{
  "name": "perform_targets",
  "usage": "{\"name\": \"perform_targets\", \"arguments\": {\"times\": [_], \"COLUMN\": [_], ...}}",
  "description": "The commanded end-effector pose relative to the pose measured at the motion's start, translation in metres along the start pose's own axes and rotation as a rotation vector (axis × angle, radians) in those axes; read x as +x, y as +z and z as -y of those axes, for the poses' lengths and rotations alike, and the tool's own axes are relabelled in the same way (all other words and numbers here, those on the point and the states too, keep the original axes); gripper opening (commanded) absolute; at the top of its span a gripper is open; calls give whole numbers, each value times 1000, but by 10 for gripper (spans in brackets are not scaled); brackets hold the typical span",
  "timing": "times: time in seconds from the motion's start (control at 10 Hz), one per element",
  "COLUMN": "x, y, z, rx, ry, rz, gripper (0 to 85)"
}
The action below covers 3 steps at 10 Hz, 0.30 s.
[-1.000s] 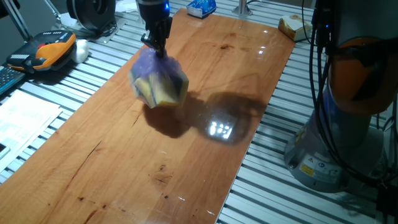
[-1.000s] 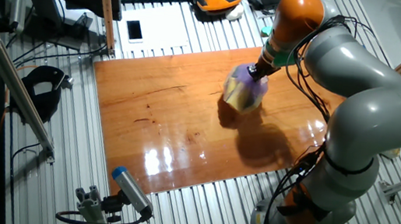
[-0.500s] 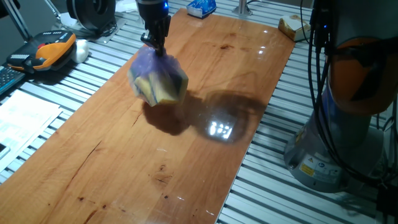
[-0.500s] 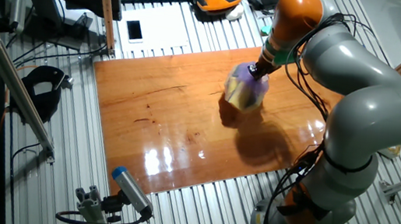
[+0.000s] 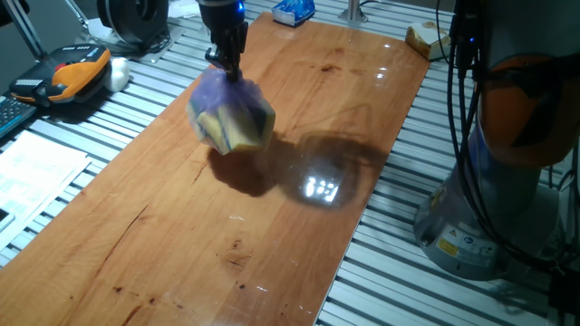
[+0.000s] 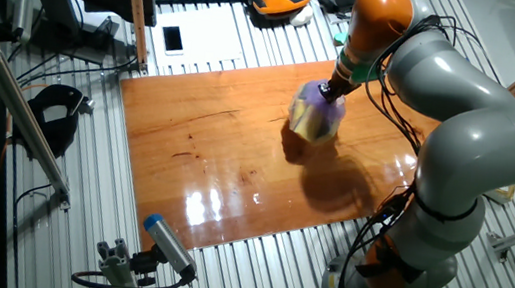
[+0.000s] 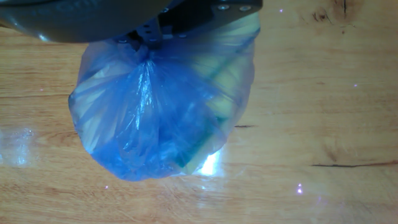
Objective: Pick up a bag of things
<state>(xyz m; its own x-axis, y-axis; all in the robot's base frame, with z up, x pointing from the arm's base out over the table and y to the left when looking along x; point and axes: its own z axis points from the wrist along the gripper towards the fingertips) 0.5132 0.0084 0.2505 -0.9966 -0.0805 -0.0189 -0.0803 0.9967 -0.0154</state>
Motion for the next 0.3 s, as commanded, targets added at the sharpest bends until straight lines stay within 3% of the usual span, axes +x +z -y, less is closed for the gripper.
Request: {"name": "perform_targets", "arguments": {"times": [0.0,0.2], "x": [0,0], "y": [0,0], "z": [0,0], "rx": [0,5], "ry": [0,-2], "rz": [0,3], "gripper": [0,0]}}
